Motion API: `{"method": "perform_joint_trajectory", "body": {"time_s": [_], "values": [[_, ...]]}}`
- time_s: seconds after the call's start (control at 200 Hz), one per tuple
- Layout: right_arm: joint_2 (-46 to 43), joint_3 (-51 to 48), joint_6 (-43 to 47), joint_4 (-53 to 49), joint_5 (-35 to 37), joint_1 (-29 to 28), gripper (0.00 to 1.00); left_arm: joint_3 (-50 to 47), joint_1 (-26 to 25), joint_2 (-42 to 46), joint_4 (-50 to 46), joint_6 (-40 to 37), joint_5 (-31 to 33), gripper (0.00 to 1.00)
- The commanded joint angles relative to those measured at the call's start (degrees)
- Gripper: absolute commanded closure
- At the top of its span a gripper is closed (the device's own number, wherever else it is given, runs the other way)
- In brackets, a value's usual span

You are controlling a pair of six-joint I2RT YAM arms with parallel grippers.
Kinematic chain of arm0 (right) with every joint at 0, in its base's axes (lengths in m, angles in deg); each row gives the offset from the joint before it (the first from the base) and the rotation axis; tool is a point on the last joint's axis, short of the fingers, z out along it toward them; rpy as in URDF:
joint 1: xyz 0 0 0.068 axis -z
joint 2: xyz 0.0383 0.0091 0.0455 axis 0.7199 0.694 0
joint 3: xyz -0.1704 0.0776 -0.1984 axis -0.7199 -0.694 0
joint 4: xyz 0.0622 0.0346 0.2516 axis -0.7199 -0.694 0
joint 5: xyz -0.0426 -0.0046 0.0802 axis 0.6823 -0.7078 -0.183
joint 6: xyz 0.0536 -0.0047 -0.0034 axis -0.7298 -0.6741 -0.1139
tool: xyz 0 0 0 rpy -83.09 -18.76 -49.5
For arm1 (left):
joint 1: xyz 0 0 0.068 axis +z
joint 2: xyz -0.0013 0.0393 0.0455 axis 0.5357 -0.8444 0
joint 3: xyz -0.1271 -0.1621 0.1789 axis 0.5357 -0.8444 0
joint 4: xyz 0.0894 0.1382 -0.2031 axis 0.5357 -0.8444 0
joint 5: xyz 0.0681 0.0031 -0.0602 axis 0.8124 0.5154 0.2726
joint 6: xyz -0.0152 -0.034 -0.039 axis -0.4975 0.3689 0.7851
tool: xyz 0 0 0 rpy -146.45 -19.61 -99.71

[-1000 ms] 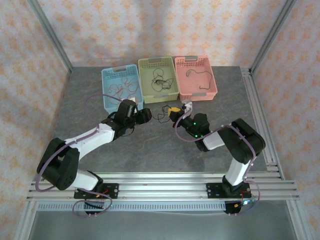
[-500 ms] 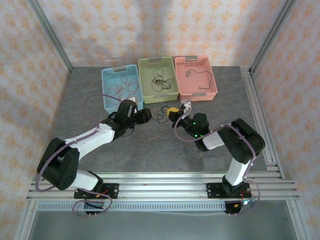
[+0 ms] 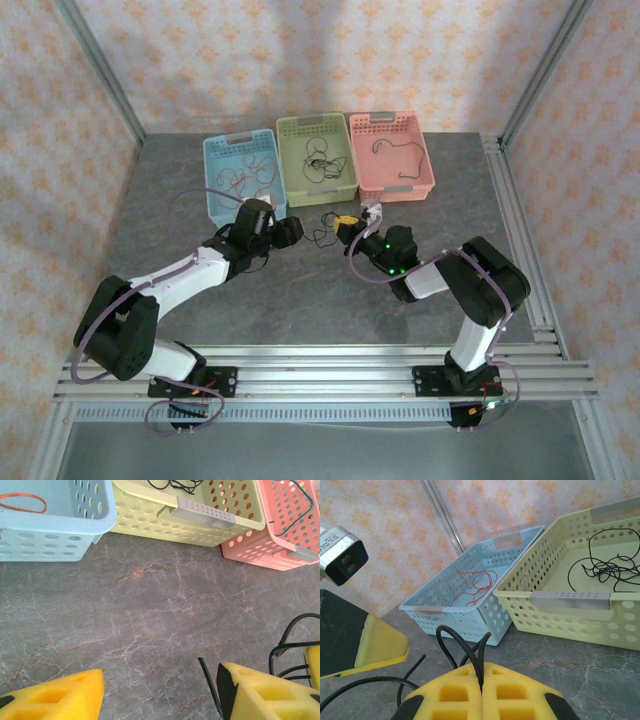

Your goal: Untangle the cables

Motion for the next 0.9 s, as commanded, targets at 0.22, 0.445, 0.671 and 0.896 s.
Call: {"method": "perform_joint_trajectory", "body": {"time_s": [0.22, 0.445, 0.671, 0.896], "values": [[-0.1, 1.7, 0.8, 0.3, -1.1, -0.7, 1.00, 0.1, 0.0, 0.9, 0.8, 0.6, 1.4, 0.39], [-0.2, 1.6, 1.1, 0.0, -0.7, -0.7, 1.00, 0.1, -0.1, 0.9, 0.8, 0.6, 1.4, 0.39], [-0.4, 1.6, 1.4, 0.0, -0.4, -0.8, 1.00, 0.2, -0.1, 0.7, 0.7, 0.6, 1.4, 0.39], [-1.0, 1.0, 2.2, 0.4, 1.4, -0.8, 1.00, 0.3, -0.1, 0.6, 0.8, 0.5, 1.1, 0.45]]}}
